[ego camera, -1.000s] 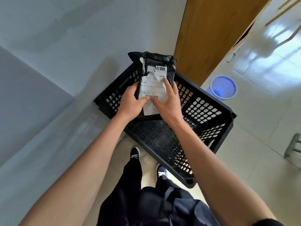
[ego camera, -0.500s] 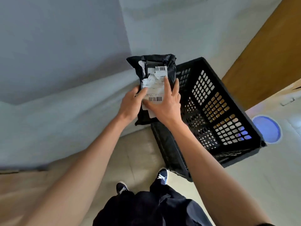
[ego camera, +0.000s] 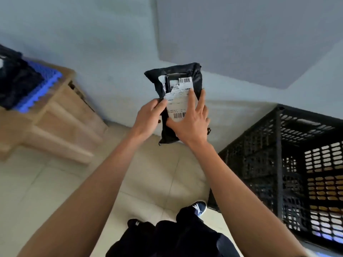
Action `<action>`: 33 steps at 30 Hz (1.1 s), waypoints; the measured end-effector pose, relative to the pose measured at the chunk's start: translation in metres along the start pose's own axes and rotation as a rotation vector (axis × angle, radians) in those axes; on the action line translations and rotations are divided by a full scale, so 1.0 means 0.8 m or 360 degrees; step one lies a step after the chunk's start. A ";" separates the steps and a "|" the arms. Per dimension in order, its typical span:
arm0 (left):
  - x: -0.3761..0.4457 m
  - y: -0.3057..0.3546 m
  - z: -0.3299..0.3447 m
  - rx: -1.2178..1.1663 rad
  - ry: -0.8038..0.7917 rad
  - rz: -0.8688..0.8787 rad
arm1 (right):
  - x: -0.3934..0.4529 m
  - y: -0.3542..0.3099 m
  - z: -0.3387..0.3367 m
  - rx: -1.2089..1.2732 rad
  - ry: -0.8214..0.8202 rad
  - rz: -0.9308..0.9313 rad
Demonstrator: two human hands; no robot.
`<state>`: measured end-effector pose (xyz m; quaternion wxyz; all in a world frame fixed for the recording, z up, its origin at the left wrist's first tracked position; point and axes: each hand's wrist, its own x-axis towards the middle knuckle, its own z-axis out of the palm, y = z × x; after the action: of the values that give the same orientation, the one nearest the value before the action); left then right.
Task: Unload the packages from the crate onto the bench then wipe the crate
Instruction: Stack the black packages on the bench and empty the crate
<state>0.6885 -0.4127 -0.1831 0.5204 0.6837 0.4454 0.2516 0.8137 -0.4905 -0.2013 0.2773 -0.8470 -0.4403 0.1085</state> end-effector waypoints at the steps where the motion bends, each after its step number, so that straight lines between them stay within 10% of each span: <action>1: -0.008 -0.013 -0.032 -0.0014 0.0072 -0.0039 | -0.008 -0.025 0.016 -0.0014 -0.0025 -0.0056; 14: -0.168 -0.175 -0.375 0.0286 0.0710 -0.0294 | -0.121 -0.298 0.208 -0.0151 -0.0343 -0.0581; 33: -0.190 -0.262 -0.596 0.0639 0.1175 -0.0733 | -0.055 -0.533 0.385 -0.0075 -0.0821 -0.1073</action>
<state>0.1580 -0.2997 -0.2030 0.2273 0.5193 0.7801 0.2648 0.3636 -0.2156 -0.2162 0.1587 -0.6068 -0.7500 0.2100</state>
